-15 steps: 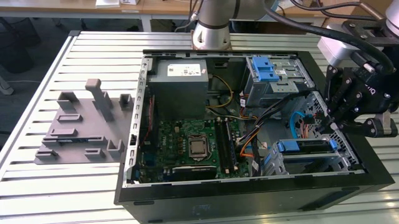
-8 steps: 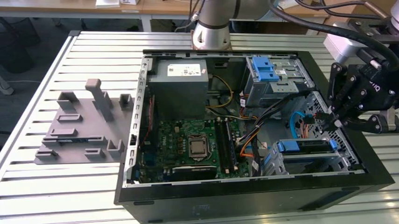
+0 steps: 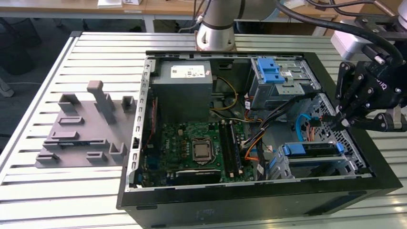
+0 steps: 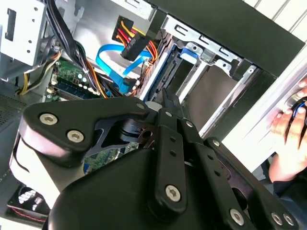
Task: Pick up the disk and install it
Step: 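Insert the first disk wire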
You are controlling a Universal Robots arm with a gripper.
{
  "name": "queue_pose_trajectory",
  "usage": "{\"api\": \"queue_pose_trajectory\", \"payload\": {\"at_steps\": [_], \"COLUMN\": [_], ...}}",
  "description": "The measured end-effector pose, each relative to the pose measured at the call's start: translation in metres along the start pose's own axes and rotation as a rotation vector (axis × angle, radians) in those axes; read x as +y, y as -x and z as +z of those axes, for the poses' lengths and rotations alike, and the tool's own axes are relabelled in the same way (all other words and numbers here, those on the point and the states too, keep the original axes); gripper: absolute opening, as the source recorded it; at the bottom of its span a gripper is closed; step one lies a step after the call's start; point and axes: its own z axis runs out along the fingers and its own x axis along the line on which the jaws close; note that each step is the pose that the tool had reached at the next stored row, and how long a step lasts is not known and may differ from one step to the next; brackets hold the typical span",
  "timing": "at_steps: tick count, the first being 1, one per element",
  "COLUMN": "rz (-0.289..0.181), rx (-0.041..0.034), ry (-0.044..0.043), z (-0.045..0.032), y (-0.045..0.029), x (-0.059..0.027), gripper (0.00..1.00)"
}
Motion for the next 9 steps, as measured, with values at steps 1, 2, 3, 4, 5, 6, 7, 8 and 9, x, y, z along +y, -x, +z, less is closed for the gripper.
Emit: {"api": "queue_pose_trajectory", "payload": {"at_steps": [1,2,3,4,5,6,7,8,9], "rz": [0.007,0.014,0.021,0.028,0.035,0.043,0.050,0.057,0.062], "rx": [0.0001,0.0002,0.0002,0.0003,0.0004,0.0006,0.0005,0.0005,0.0006], "ry": [-0.0001,-0.0002,-0.0003,-0.0003,-0.0005,-0.0006,-0.0006,-0.0007,-0.0008], "z": [0.0002,0.0004,0.0007,0.0009,0.0011,0.0013,0.0015,0.0018,0.0020], "y": [0.0005,0.0011,0.0016,0.0022,0.0027,0.0032,0.0037,0.0042,0.0052], "x": [-0.0005,-0.0011,-0.0016,-0.0021,-0.0027,-0.0031,-0.0036,-0.0040,-0.0043], "gripper": [0.12,0.12,0.12,0.12,0.12,0.12,0.12,0.12,0.12]}}
